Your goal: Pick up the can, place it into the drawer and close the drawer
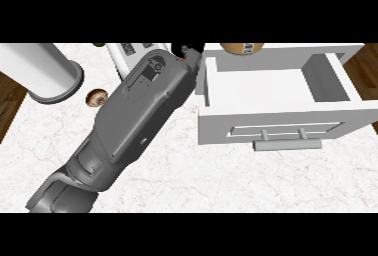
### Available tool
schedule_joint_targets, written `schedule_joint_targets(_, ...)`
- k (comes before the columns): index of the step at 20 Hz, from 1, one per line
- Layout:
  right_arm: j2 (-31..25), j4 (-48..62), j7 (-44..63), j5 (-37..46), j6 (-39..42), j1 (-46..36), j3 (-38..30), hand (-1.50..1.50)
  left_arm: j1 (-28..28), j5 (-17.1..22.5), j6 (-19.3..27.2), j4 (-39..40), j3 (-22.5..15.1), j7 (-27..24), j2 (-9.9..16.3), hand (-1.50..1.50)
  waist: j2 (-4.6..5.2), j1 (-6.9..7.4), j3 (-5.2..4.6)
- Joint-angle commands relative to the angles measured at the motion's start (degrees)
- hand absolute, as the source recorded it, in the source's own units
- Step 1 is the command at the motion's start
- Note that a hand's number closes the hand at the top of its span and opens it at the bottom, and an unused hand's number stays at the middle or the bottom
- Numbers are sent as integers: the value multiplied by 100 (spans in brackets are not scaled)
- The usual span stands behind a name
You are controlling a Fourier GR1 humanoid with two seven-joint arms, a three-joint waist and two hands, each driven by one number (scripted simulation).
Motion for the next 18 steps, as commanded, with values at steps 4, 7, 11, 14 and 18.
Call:
schedule_joint_targets(4,-122,-129,283,-95,-142,-185,12,-150,-531,829,288,689,-489,-321,0,150,9,-61,1)
schedule_joint_targets(7,-13,-110,219,-34,-40,-131,76,-150,-848,1125,318,1173,-688,-512,0,150,44,-213,6)
schedule_joint_targets(11,59,93,73,105,2,-218,87,-150,-875,1261,206,1562,-723,-760,0,150,39,-111,4)
schedule_joint_targets(14,59,-317,335,130,-184,-268,312,-150,-1098,1559,441,1570,-1073,-606,0,150,41,-173,3)
schedule_joint_targets(18,4,-195,346,6,-140,-233,86,-150,-786,1973,621,1338,-1612,-584,0,150,18,-142,4)
